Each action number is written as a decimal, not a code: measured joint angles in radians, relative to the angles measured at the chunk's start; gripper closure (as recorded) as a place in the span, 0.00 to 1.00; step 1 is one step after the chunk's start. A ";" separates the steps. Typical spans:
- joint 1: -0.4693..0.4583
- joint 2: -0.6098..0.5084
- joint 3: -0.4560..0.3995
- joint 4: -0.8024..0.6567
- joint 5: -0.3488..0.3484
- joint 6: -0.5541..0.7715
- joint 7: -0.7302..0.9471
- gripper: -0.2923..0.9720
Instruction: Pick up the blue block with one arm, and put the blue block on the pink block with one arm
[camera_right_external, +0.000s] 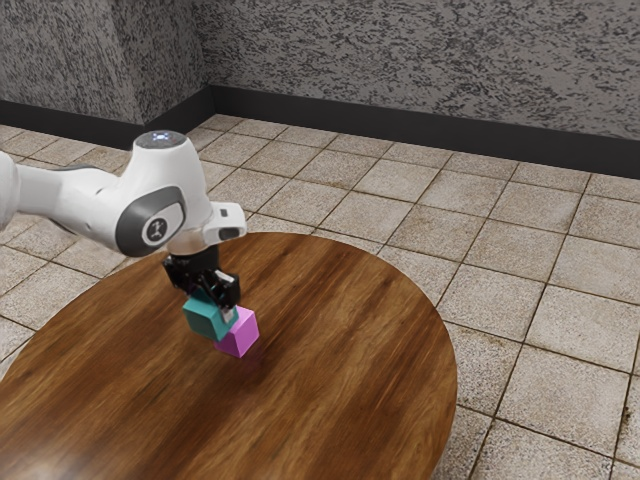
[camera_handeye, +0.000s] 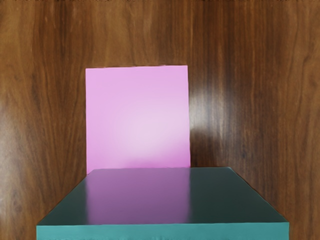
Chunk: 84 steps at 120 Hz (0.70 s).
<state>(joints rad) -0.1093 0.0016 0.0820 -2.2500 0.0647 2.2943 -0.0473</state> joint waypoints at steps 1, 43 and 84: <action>-0.001 0.002 0.001 0.003 0.000 -0.002 0.000 0.47; -0.001 0.059 0.007 0.078 0.002 -0.064 0.001 0.47; -0.001 0.113 0.007 0.140 0.000 -0.090 0.004 0.47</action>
<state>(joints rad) -0.1107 0.1144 0.0890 -2.1097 0.0651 2.2040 -0.0436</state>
